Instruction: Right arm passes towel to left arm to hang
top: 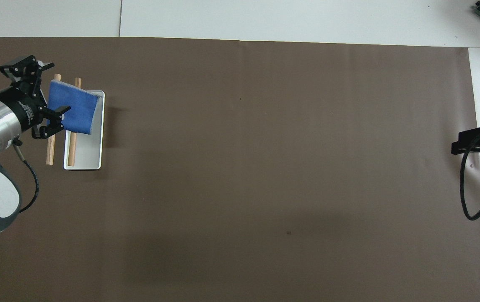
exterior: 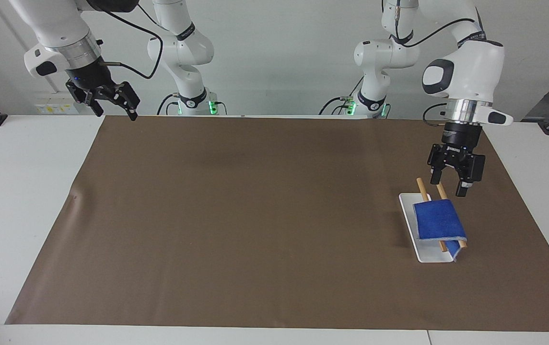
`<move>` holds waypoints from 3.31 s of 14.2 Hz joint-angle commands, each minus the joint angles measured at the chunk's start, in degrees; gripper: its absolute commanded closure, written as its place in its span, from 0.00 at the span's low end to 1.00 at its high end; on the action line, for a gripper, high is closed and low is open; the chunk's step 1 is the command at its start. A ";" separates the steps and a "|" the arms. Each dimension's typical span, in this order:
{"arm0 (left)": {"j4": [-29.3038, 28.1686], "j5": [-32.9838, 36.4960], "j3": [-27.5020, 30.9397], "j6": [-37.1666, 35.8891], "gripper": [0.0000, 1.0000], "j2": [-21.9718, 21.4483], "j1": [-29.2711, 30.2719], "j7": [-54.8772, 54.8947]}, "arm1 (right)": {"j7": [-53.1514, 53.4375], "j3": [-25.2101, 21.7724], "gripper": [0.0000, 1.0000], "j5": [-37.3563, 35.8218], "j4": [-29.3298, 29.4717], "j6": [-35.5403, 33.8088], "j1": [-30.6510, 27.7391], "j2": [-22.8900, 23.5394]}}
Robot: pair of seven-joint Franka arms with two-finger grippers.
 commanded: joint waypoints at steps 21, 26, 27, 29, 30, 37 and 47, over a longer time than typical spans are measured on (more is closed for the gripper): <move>35.51 11.49 0.57 -58.57 0.00 6.09 -0.05 86.75 | -4.32 0.49 0.00 1.47 -1.53 -0.87 -0.25 -2.42; 30.44 9.19 1.36 -65.53 0.00 2.05 0.47 87.80 | -5.73 0.49 0.00 1.47 -2.06 -0.87 -0.25 -2.60; 29.11 9.10 1.45 -66.05 0.00 1.25 0.56 87.54 | -5.73 0.49 0.00 1.47 -2.06 -0.87 -0.25 -2.60; 28.57 9.10 1.45 -66.67 0.00 0.89 1.00 87.81 | -5.73 0.40 0.00 1.47 -2.06 -0.87 -0.25 -2.60; 28.74 9.10 1.45 -66.50 0.00 0.98 1.26 87.81 | -5.64 0.40 0.00 1.47 -2.06 -0.87 -0.25 -2.60; 29.97 6.38 1.54 -67.29 0.00 1.60 2.49 89.73 | -4.68 0.40 0.00 1.56 -2.06 -0.70 -1.30 -2.51; 30.15 6.38 1.45 -68.87 0.00 1.51 2.49 91.23 | -3.18 0.49 0.00 1.56 -2.85 -0.61 -1.21 -2.68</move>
